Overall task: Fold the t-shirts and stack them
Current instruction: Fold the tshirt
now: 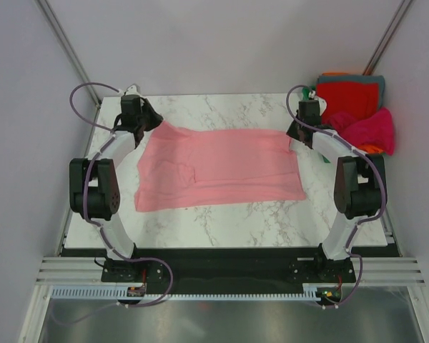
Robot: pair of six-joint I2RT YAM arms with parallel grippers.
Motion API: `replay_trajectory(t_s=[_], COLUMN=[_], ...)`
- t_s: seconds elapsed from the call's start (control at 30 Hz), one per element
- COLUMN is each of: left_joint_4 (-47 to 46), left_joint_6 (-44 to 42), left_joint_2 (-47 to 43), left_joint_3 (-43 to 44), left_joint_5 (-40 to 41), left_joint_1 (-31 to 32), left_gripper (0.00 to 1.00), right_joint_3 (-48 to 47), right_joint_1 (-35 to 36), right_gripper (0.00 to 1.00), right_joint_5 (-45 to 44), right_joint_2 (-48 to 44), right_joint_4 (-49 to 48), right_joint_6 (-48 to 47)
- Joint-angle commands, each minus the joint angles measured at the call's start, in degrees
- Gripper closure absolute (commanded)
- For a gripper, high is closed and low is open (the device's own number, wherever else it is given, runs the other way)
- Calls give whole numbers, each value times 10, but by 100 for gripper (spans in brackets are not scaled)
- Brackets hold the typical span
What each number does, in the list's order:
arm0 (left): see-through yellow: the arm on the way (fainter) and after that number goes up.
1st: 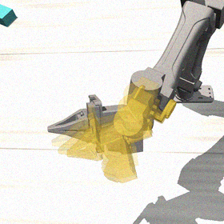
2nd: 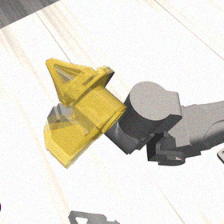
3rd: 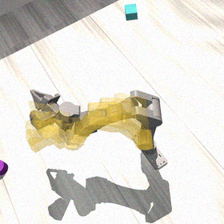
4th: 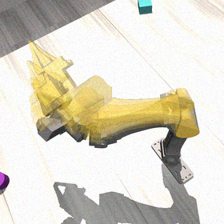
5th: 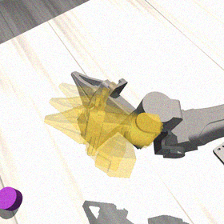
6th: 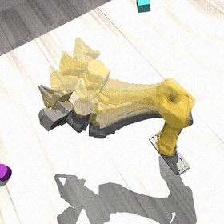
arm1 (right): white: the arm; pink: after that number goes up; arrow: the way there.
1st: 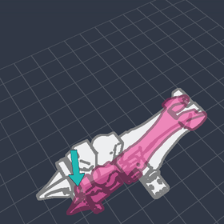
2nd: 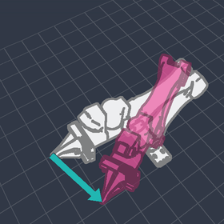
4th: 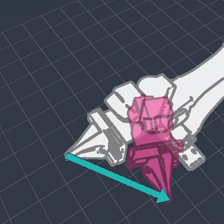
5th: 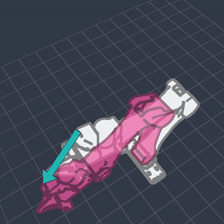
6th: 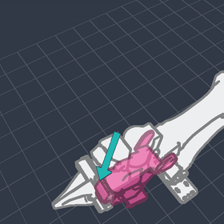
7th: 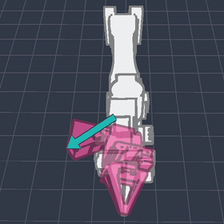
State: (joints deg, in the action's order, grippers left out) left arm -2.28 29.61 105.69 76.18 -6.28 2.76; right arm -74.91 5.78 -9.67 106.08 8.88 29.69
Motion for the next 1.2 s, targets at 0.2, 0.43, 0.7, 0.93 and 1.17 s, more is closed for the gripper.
replay_trajectory(t_s=[0.2,0.43,0.7,0.93,1.17], left_joint_4=[-74,-76,-101,-112,-113], left_joint_6=[-35,-33,-37,-40,-35], left_joint_2=[-129,-182,-212,-252,-312], left_joint_3=[-111,-171,-218,-256,-292], left_joint_5=[3,6,-5,7,19], left_joint_1=[0,1,2,2,7], left_gripper=[98,98,98,98,98], right_joint_3=[12,-11,-102,-72,-26], right_joint_1=[-2,-12,-14,-19,-24], right_gripper=[100,100,100,100,100], right_joint_5=[-42,-50,-20,-16,-21], right_joint_2=[-52,-59,19,15,-23], right_joint_4=[46,60,76,74,69], right_joint_6=[-18,-38,-61,-41,-39])
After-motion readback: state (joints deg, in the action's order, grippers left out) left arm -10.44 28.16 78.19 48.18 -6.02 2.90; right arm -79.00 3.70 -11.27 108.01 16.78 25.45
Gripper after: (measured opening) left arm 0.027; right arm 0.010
